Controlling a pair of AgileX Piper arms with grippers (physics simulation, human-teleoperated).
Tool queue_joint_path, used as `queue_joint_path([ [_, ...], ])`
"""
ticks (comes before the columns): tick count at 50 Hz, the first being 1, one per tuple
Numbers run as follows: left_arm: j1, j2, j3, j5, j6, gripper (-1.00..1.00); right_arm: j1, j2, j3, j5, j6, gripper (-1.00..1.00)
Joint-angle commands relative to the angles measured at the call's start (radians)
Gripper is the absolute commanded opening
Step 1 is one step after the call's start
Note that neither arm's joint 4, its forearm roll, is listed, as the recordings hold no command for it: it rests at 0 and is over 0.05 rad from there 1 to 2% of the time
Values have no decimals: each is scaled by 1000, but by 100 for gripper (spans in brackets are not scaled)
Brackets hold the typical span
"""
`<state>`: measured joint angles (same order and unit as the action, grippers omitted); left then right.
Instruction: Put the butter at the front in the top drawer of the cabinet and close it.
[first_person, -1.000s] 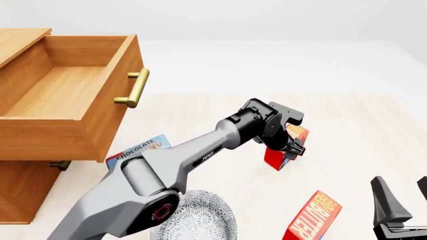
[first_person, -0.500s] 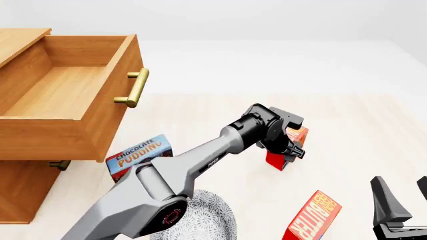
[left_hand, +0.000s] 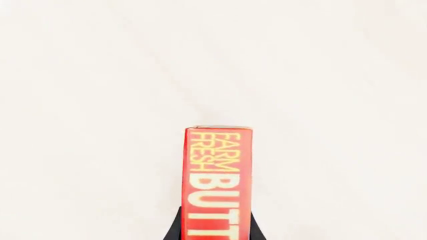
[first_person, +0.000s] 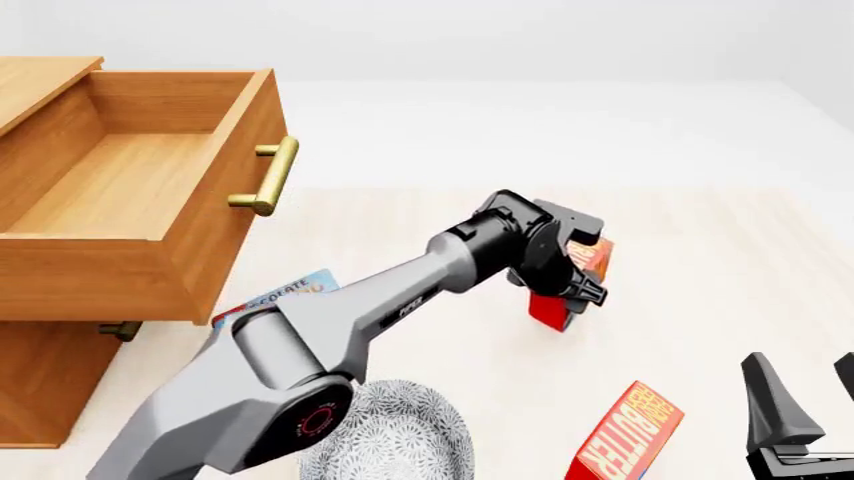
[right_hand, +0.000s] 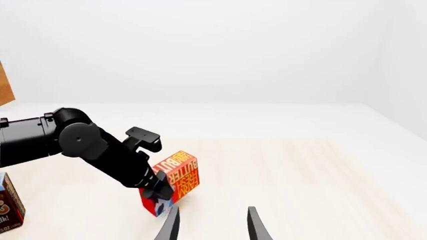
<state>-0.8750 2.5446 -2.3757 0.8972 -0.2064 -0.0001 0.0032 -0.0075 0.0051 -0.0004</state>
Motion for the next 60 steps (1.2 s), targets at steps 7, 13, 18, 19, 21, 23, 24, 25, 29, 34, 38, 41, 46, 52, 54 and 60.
queue_joint_path([
  [7, 15, -172, 133, -27, 37, -100, 0, 0, 2, -2, 0, 100],
  [13, 24, -243, 210, -46, 28, -100, 0, 0, 2, -2, 0, 100],
  [18, 30, -292, 261, -56, 30, -100, 0, 0, 2, -2, 0, 100],
  [19, 36, -318, 280, -56, 35, -100, 0, 0, 2, -2, 0, 100],
  [21, 35, -347, 308, -59, 35, -100, 0, 0, 2, -2, 0, 100],
  [23, 44, -372, 330, -56, 42, -100, 0, 0, 2, -2, 0, 100],
  [24, 43, -397, 352, -59, 38, -100, 0, 0, 2, -2, 0, 100],
  [25, 43, -397, 354, -60, 38, -100, 0, 0, 2, -2, 0, 100],
  [29, 52, -432, 384, -58, 40, -100, 0, 0, 2, -2, 0, 100],
  [34, 75, -488, 442, -50, 56, -100, 0, 0, 2, -2, 0, 100],
  [38, 77, -543, 480, -45, 64, -100, 0, 0, 2, -2, 0, 100],
  [41, 84, -567, 499, -42, 73, -100, 0, 0, 2, -2, 0, 100],
  [46, 92, -607, 525, -33, 81, -100, 0, 0, 2, -2, 0, 100],
  [52, 120, -640, 528, -22, 94, -100, 0, 0, 2, -2, 0, 100],
  [54, 127, -658, 536, -21, 94, -100, 0, 0, 2, -2, 0, 100],
  [60, 152, -695, 553, 1, 112, -100, 0, 0, 2, -2, 0, 100],
])
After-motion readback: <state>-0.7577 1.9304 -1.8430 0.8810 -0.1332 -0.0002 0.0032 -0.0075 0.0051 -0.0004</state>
